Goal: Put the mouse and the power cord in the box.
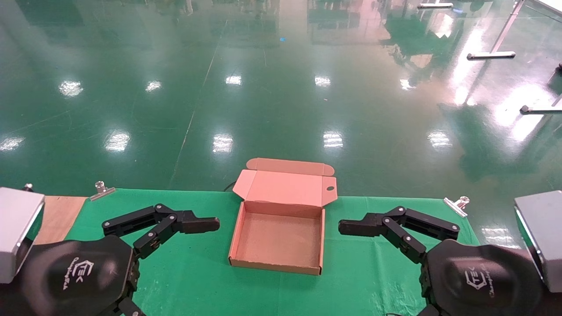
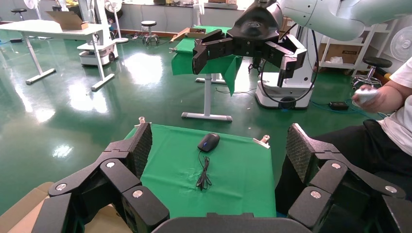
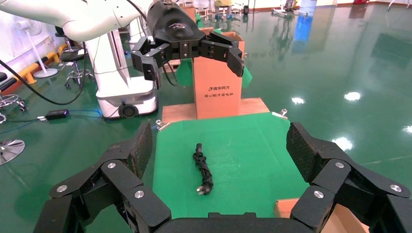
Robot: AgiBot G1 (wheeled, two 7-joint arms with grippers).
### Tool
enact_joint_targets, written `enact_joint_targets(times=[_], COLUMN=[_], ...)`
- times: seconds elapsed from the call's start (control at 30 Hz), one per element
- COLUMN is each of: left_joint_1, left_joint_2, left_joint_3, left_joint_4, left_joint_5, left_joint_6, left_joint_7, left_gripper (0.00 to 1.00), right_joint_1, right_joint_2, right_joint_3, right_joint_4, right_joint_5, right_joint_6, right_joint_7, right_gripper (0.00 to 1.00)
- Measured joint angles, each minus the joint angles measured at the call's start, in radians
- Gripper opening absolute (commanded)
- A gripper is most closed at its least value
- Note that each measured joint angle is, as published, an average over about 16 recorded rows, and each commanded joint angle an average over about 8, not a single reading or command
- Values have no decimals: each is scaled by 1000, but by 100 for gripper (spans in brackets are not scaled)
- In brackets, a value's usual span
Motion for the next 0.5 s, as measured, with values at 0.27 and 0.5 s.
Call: enact_joint_targets(times=[0.27, 0.5], left_joint_1=[-41, -118], left_joint_2=[-8, -2], left_joint_3=[61, 167], left_joint_4=[2, 36], left_joint_5=[154, 429], left_joint_6=[8, 13], left_joint_7=[-8, -15], left_gripper=[100, 100], right_joint_1=[46, 137], right_joint_2=[5, -19], right_joint_3=[-47, -159], right_joint_4=[23, 51], right_joint_5=[-177, -546], right_joint_6=[-8, 4], right_joint_7=[-81, -218], right_gripper=[100, 100])
